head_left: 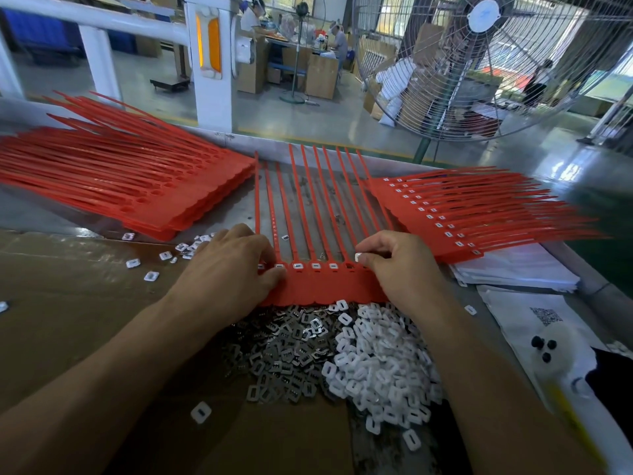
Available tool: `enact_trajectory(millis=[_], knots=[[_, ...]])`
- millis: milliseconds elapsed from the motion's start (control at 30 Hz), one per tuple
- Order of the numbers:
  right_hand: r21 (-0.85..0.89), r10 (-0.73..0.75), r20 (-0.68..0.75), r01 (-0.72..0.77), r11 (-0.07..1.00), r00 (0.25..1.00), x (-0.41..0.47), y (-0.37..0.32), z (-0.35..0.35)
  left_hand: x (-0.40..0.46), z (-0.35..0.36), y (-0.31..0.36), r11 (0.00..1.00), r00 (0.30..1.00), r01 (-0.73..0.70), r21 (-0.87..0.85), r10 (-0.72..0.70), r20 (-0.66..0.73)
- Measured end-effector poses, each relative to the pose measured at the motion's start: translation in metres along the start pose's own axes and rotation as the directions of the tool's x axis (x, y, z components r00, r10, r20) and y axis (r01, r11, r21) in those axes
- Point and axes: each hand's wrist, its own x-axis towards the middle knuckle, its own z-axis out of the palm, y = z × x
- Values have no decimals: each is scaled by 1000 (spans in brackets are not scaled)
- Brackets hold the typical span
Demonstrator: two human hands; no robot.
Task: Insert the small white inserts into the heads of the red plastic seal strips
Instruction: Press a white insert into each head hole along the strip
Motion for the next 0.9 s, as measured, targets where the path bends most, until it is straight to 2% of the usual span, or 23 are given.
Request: enact_trajectory(millis=[300, 900], knots=[[-127, -53, 35, 57, 990, 998, 2, -2, 5, 0, -1, 1, 1000, 1000, 3, 0, -3, 4], [-242, -55, 90, 75, 967, 994, -11, -18, 1, 0, 0, 0, 1000, 1000, -2, -9, 2, -13]])
